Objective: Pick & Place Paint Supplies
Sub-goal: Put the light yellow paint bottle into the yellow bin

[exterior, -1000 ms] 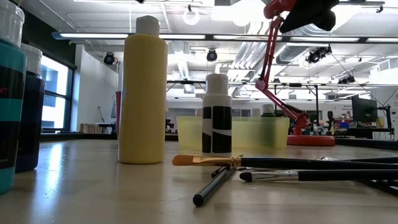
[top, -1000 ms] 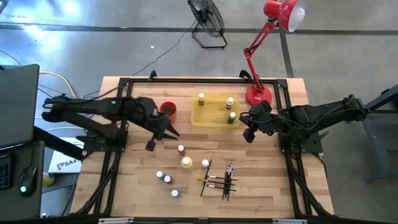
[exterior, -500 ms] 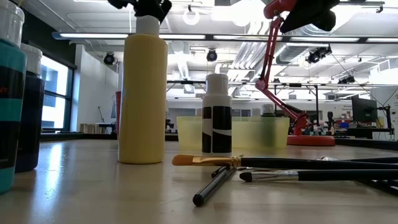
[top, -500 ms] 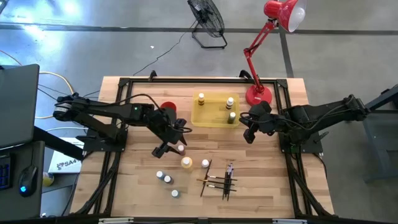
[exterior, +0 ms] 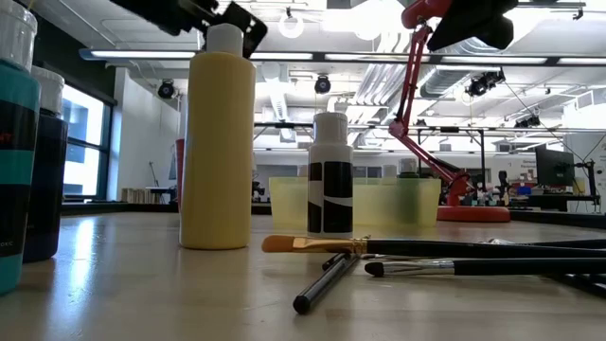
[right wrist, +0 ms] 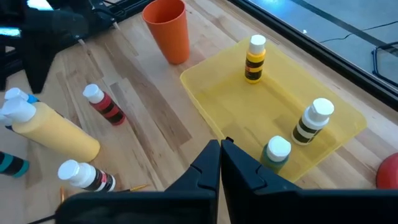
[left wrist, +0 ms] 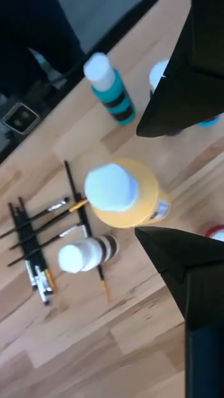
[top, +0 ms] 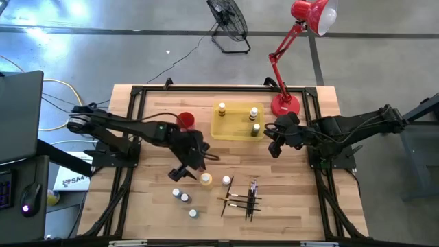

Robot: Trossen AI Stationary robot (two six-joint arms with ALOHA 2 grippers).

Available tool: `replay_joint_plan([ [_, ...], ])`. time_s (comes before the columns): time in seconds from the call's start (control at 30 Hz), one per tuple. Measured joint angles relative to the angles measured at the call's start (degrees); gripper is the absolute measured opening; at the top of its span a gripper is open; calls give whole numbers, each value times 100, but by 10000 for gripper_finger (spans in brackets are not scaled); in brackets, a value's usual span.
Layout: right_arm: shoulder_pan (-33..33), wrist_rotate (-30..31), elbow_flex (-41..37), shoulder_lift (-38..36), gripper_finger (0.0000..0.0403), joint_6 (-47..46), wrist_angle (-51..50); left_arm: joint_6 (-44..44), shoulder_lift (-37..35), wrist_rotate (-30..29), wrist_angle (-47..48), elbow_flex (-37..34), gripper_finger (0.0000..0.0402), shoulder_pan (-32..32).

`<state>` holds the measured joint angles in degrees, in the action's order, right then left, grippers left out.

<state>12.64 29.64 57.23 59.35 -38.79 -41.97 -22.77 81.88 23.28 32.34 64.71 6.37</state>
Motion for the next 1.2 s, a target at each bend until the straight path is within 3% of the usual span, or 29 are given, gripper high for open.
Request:
replay_joint_plan([
  [0.33, 0, -168, 0, 0, 5, 100, -112, 210, 73, -89, -616, 9, 245, 44],
  [1.2, 0, -171, 0, 2, 5, 153, -167, 657, 591, 64, -865, 4, 244, 230],
])
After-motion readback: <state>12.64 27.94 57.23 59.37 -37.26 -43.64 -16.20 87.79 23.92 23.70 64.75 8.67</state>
